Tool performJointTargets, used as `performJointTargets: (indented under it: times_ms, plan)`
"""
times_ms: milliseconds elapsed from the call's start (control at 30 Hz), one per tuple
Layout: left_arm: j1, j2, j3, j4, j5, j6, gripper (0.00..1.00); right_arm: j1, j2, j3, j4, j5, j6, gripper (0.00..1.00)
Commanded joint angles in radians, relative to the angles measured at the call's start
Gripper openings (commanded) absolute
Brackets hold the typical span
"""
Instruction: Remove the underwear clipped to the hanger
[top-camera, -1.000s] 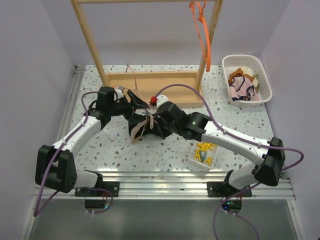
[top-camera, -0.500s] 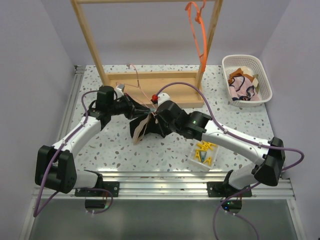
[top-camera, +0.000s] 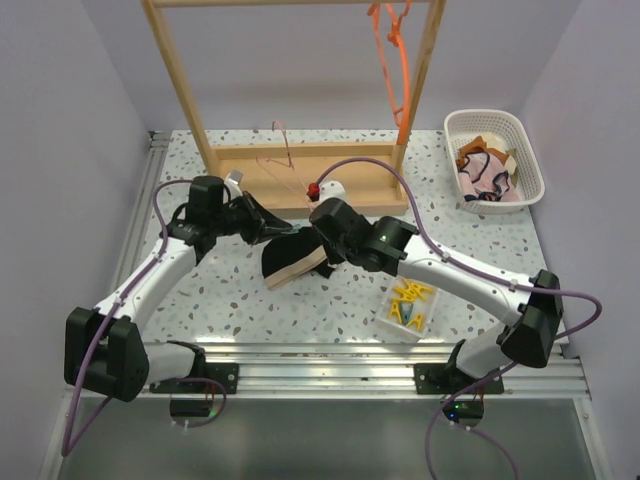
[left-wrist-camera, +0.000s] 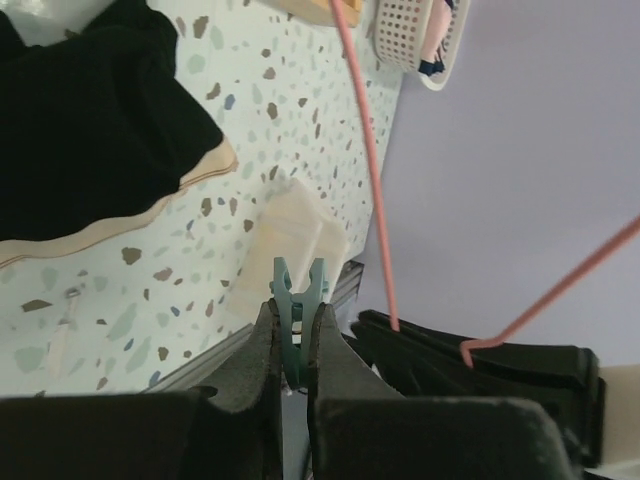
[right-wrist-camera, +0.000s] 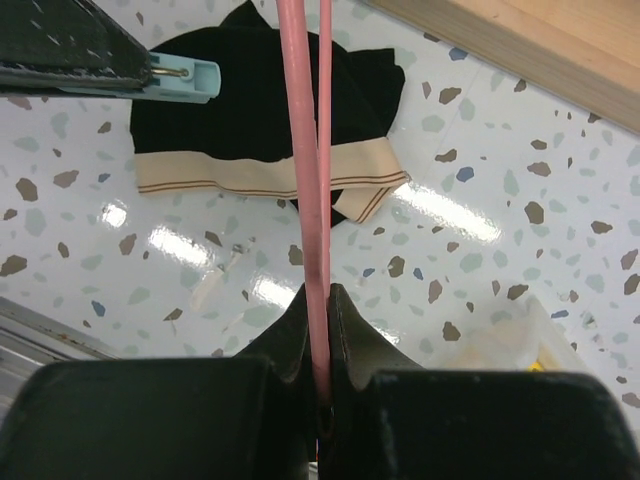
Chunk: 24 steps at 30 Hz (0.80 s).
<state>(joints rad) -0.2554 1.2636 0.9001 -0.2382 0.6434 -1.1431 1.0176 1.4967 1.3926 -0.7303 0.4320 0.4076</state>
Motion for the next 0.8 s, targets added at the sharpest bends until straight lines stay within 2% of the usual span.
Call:
performJointTargets:
  times_ms: [0,167,333,467,567,667,767]
  plan:
    - [0.013,-0.021,0.010,-0.085,-0.068,0.106,0.00,-0.005,-0.043,0.110,0.008,0.027,0.002,0.00]
    - [0.016,-0.023,0.002,-0.075,-0.093,0.132,0.01,-0.019,-0.004,0.314,-0.073,0.007,-0.038,0.00]
    - [0.018,-0.023,0.043,-0.144,-0.142,0.207,0.00,-0.068,0.019,0.495,-0.101,0.005,-0.052,0.00]
    - [0.018,-0.015,0.037,-0.153,-0.148,0.229,0.00,-0.193,0.137,0.772,-0.199,-0.070,-0.033,0.00]
    - [0.018,-0.015,0.028,-0.151,-0.140,0.226,0.00,-0.244,0.268,0.914,-0.268,-0.085,-0.038,0.00]
    - [0.018,-0.026,0.028,-0.151,-0.142,0.224,0.00,-0.292,0.330,1.000,-0.303,-0.137,-0.023,0.00]
    - [0.018,-0.035,0.031,-0.154,-0.143,0.221,0.00,-0.320,0.369,1.017,-0.305,-0.165,-0.006,0.00]
